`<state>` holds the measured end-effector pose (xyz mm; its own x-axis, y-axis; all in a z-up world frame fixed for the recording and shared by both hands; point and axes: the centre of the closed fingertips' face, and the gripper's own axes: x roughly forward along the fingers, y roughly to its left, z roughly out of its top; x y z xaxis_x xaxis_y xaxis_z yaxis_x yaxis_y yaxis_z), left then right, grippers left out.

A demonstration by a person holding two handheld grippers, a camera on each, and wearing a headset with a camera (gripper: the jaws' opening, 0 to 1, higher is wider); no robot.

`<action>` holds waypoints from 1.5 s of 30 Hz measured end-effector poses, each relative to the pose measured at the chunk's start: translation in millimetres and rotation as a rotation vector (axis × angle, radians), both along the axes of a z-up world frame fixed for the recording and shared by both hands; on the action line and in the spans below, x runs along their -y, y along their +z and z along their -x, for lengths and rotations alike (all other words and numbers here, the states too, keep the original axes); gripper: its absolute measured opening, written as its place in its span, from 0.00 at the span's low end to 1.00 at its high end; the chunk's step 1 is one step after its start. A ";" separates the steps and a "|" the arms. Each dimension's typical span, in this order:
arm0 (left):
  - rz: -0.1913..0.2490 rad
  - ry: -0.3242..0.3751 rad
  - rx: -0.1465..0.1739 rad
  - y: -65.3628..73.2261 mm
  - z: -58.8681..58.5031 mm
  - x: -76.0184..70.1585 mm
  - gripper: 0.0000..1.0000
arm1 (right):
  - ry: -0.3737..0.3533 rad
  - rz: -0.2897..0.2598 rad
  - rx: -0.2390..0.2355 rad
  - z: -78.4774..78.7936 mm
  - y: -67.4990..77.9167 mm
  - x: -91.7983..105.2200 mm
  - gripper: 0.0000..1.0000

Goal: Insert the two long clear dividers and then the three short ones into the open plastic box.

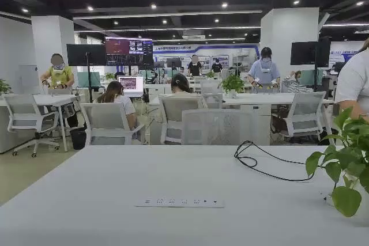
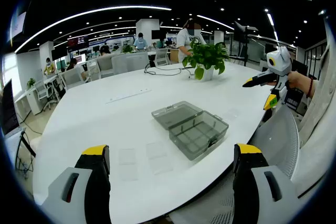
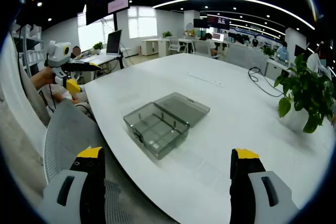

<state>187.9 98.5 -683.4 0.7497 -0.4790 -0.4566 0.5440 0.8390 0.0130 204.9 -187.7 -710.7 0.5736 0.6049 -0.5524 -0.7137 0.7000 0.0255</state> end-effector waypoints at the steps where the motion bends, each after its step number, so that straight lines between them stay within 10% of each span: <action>1: 0.000 0.000 0.001 0.0 -0.1 -0.1 1.00 | 0.002 -0.001 0.000 -0.4 -0.3 0.0 1.00; 45: 0.002 -0.010 -0.011 -1.6 1.9 -2.0 0.98 | 0.058 -0.034 -0.010 -10.0 -1.2 -7.1 1.00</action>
